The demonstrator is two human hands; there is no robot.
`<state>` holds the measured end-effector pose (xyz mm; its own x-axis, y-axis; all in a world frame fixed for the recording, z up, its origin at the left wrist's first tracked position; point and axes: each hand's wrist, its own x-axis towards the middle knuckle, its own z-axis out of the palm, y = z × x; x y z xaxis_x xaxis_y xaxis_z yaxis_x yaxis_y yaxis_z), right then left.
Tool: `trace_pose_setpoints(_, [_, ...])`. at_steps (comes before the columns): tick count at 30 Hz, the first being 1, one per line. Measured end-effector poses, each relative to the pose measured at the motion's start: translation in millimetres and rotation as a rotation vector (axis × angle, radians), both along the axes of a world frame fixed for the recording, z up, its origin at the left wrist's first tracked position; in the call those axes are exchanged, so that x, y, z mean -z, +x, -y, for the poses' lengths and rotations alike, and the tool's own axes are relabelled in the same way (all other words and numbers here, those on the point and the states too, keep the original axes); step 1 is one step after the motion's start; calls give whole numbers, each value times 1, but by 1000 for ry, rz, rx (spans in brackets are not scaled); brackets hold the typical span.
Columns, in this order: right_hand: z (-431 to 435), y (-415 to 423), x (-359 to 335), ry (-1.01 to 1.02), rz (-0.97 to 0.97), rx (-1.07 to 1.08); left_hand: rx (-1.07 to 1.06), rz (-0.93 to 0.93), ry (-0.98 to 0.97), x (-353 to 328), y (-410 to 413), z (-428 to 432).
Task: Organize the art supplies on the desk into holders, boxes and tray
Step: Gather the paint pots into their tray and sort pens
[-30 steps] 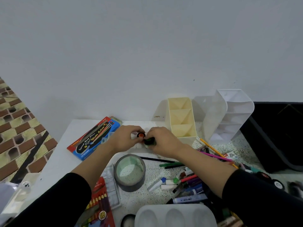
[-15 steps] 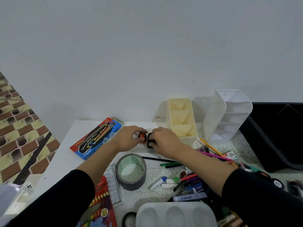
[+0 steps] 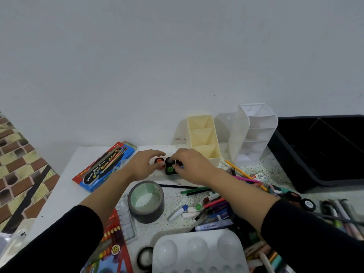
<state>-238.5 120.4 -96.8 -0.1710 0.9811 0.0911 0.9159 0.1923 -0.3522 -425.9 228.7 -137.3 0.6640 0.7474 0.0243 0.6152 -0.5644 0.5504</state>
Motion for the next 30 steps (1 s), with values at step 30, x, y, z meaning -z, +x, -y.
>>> trace_pose_setpoints(30, [254,259,1,-232,250,294,368,-460,343,-60,291,249])
